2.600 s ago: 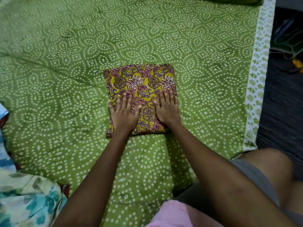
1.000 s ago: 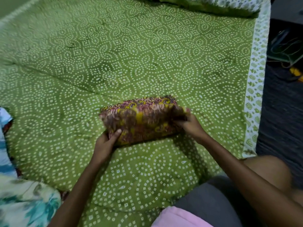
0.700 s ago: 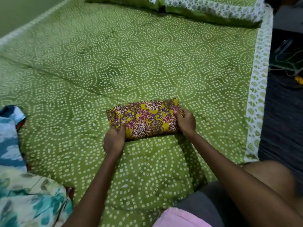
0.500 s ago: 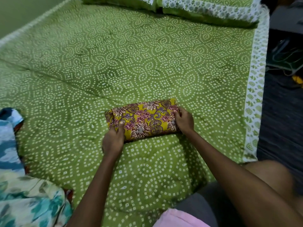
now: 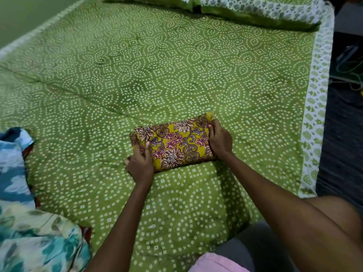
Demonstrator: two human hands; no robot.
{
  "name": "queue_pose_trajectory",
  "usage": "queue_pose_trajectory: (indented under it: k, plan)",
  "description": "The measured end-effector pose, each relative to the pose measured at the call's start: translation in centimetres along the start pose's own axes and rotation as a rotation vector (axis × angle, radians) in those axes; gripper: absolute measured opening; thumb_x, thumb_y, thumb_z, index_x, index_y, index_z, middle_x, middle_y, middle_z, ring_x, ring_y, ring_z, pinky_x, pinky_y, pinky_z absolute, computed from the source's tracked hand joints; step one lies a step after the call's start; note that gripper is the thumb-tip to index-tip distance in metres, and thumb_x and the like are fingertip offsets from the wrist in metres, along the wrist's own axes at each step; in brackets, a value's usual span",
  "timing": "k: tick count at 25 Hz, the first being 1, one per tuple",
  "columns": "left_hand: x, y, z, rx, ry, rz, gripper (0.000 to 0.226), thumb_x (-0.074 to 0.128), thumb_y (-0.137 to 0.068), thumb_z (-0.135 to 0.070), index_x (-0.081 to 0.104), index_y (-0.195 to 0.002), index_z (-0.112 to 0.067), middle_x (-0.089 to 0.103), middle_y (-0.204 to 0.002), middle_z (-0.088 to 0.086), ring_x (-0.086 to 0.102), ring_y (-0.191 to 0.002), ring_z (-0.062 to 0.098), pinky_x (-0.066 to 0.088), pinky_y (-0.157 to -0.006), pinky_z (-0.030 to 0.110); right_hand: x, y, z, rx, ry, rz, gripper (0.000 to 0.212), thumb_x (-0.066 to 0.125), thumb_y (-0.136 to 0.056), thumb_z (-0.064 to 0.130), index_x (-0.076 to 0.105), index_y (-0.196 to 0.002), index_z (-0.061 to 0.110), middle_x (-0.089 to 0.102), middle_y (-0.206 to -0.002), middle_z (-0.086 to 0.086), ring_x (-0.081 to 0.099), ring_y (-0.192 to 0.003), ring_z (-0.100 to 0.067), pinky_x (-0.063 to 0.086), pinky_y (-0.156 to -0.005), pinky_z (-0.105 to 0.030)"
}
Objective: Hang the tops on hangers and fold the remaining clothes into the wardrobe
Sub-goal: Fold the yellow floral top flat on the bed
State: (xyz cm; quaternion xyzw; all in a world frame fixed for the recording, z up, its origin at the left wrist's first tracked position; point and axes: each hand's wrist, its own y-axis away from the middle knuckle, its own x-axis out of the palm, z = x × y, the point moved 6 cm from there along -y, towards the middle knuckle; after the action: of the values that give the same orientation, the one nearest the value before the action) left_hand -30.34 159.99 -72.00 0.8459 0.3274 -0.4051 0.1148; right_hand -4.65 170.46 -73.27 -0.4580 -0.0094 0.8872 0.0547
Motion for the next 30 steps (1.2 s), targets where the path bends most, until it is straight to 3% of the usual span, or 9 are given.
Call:
queue_pose_trajectory:
  k: [3, 11, 13, 16, 18, 20, 21, 24, 30]
  plan:
    - [0.2, -0.5, -0.5, -0.020, -0.129, 0.030, 0.045, 0.037, -0.098, -0.043, 0.057, -0.113, -0.005, 0.067, -0.096, 0.025, 0.060, -0.098, 0.035, 0.016, -0.101, 0.036, 0.2, 0.0, 0.1, -0.012, 0.171, -0.007, 0.030, 0.036, -0.101, 0.029, 0.054, -0.112, 0.008, 0.067, -0.093, -0.017, 0.063, -0.084, -0.033, 0.038, -0.064, -0.034]
    - [-0.2, -1.9, -1.4, -0.066, -0.374, 0.168, 0.049, 0.033, -0.099, -0.042, 0.048, -0.124, -0.002, 0.059, -0.119, 0.022, 0.053, -0.111, 0.034, 0.025, -0.102, 0.047, -0.5, 0.5, -0.8, 0.188, 0.214, 0.029, 0.028, 0.037, -0.100, 0.023, 0.051, -0.115, 0.004, 0.065, -0.103, -0.019, 0.060, -0.096, -0.035, 0.040, -0.071, -0.035]
    - [-1.7, -2.1, -3.2, 0.085, -0.390, -0.001, 0.039, 0.039, -0.097, -0.030, 0.046, -0.122, -0.001, 0.055, -0.119, 0.019, 0.050, -0.109, 0.033, 0.029, -0.097, 0.048, -1.8, 0.7, -0.4, 0.289, 0.079, -0.079, 0.021, 0.042, -0.093, 0.010, 0.049, -0.113, 0.005, 0.060, -0.108, -0.017, 0.055, -0.102, -0.033, 0.038, -0.074, -0.035]
    - [-2.1, -1.3, -7.8, 0.436, 0.071, -0.037, 0.032, 0.038, -0.093, -0.015, 0.053, -0.118, -0.003, 0.057, -0.117, 0.014, 0.051, -0.108, 0.027, 0.034, -0.096, 0.041, -2.5, 1.0, 4.1, 0.004, -0.105, -0.320, 0.040, 0.041, -0.075, -0.007, 0.054, -0.111, 0.001, 0.056, -0.112, -0.017, 0.050, -0.107, -0.031, 0.039, -0.089, -0.036]
    - [1.3, -0.6, -9.2, 0.489, 0.199, 0.234, 0.038, 0.033, -0.099, -0.017, 0.049, -0.131, -0.005, 0.049, -0.137, 0.010, 0.042, -0.128, 0.020, 0.027, -0.108, 0.035, 1.1, 1.8, 7.7, -0.262, -0.243, -0.029, 0.048, 0.036, -0.081, 0.000, 0.048, -0.127, -0.003, 0.050, -0.130, -0.022, 0.045, -0.124, -0.032, 0.033, -0.104, -0.034]
    - [5.5, -0.2, -8.0, 0.478, -0.046, 0.434, 0.046, 0.023, -0.103, -0.027, 0.031, -0.145, -0.011, 0.028, -0.153, 0.004, 0.018, -0.143, 0.015, 0.005, -0.117, 0.031, 5.9, 3.5, 8.4, -0.366, -0.071, 0.386, 0.054, 0.024, -0.097, 0.023, 0.019, -0.148, 0.002, 0.018, -0.156, -0.014, 0.013, -0.145, -0.023, 0.012, -0.118, -0.036]
    - [6.9, 0.0, -6.9, 0.499, -0.191, 0.454, 0.050, 0.018, -0.102, -0.032, 0.024, -0.148, -0.013, 0.021, -0.156, 0.001, 0.010, -0.145, 0.014, -0.002, -0.117, 0.030, 7.4, 3.9, 7.7, -0.390, 0.094, 0.460, 0.056, 0.020, -0.101, 0.030, 0.006, -0.150, 0.007, 0.004, -0.159, -0.008, 0.000, -0.146, -0.018, 0.005, -0.119, -0.037]
    - [8.5, -1.4, -5.7, 0.508, -0.327, 0.421, 0.055, 0.012, -0.100, -0.037, 0.016, -0.150, -0.015, 0.014, -0.157, 0.000, 0.002, -0.146, 0.015, -0.006, -0.116, 0.030, 8.6, 2.7, 6.6, -0.384, 0.311, 0.391, 0.056, 0.018, -0.102, 0.035, -0.003, -0.150, 0.016, -0.007, -0.159, 0.002, -0.011, -0.145, -0.013, -0.011, -0.118, -0.034]
    - [8.9, -4.6, -5.6, 0.434, -0.538, 0.414, 0.061, 0.019, -0.098, -0.052, 0.013, -0.150, -0.022, 0.005, -0.159, 0.004, -0.002, -0.146, 0.024, -0.008, -0.115, 0.042, 7.2, -2.7, 3.7, -0.121, 0.324, 0.406, 0.058, 0.012, -0.101, 0.043, 0.001, -0.151, 0.014, -0.003, -0.159, -0.005, -0.007, -0.146, -0.019, -0.010, -0.116, -0.035]
